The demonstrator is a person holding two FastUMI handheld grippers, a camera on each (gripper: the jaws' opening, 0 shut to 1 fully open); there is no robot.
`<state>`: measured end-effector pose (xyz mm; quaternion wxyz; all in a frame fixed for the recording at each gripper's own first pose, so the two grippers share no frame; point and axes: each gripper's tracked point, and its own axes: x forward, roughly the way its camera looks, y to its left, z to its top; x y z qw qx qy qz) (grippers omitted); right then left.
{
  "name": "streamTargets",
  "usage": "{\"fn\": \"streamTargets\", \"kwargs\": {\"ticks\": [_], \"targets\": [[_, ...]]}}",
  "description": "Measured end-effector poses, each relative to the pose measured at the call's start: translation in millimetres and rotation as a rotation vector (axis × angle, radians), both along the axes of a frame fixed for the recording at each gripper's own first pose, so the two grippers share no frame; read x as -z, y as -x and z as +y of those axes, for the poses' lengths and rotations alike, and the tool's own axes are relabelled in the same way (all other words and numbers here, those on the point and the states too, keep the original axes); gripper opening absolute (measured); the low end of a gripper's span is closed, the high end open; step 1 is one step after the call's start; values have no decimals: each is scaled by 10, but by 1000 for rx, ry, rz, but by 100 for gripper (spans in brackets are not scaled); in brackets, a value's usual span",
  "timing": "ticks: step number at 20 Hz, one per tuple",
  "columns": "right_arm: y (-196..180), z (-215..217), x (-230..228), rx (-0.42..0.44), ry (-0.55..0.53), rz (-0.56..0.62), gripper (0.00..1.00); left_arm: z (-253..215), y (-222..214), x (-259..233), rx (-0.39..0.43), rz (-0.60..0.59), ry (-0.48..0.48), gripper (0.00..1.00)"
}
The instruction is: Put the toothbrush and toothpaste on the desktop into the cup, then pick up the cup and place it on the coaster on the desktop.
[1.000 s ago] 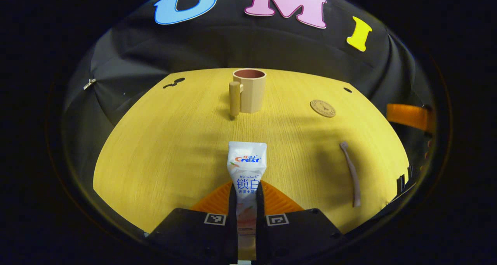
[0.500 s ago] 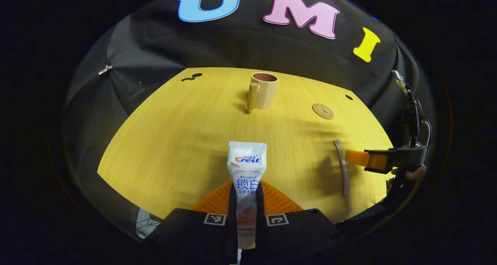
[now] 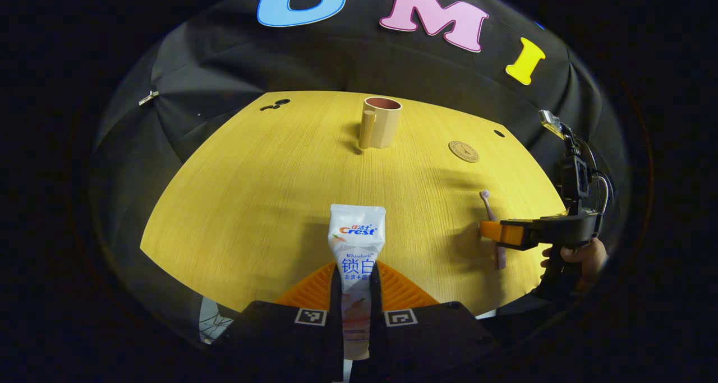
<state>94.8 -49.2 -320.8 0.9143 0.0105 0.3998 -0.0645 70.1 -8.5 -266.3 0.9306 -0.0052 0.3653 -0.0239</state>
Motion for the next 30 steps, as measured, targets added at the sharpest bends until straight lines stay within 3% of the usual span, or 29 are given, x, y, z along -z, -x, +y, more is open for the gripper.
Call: {"fn": "streamTargets", "kwargs": {"ticks": [2,4,5,6,10,11,13,22,29,30], "targets": [[10,-14,-7,38,-8,12,82,-6,-29,-14,8,-7,5,23],[24,4,-10,52,-13,21,39,8,-52,-42,9,-15,11,23],[23,14,-16,50,-14,21,43,10,-51,-48,9,-18,15,23],[38,34,-14,51,-25,20,9,25,-55,-59,8,-21,17,23],[74,246,-5,-59,-109,62,7,45,-10,-13,-7,-8,34,23],[107,316,4,-89,-138,80,6,43,-3,2,-8,-4,39,18],[112,303,4,-117,-133,86,6,3,1,25,-5,2,54,23],[122,-8,-477,-125,-149,-11,6,-12,-498,-550,24,-118,101,23],[58,-320,-673,-87,-176,-58,6,-223,-1259,-1428,55,-298,219,23],[34,-337,-695,-91,-181,-61,6,-261,-1396,-1556,71,-328,220,18]]}}
